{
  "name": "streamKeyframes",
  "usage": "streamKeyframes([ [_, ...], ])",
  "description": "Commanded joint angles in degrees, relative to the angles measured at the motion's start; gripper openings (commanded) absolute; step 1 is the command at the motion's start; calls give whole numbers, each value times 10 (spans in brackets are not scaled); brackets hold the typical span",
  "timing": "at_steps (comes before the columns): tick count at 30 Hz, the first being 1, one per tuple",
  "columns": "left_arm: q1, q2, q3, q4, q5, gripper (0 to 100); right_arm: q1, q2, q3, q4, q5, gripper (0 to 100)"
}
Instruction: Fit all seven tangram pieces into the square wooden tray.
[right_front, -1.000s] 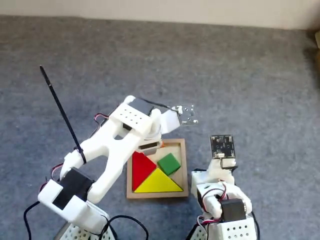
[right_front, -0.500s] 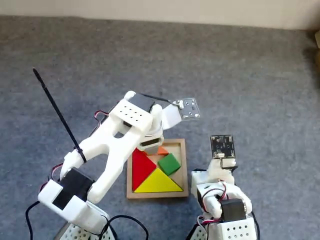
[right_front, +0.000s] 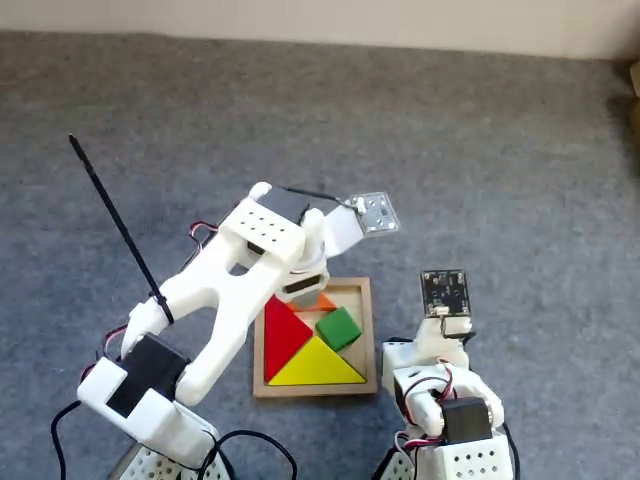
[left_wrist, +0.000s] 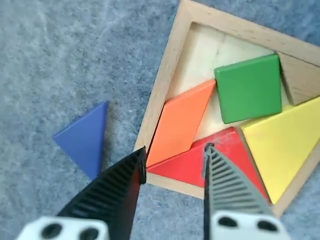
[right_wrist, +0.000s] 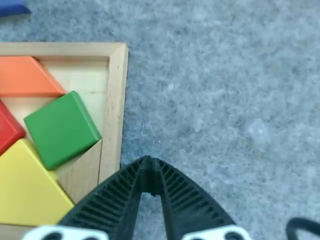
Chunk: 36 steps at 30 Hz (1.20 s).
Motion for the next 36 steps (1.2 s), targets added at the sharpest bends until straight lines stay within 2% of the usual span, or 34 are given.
streamKeyframes([
  [1,3,-4,-29,-30,76,182,9,-10,78,3,9,5],
  [7,24,-4,-26,-41,202,186,11,-10,78,3,9,5],
  [10,27,-3,-25,-41,253,186,52,-10,78,-1,9,5],
  [13,28,-2,-15,-42,255,186,77,-10,78,-22,8,5],
  [20,38,-3,73,-116,255,186,79,-10,78,-23,6,5],
  [29,128,-4,109,-115,255,185,80,-10,78,-23,6,5],
  [36,129,-10,104,-107,255,183,80,-10,78,-23,6,5],
])
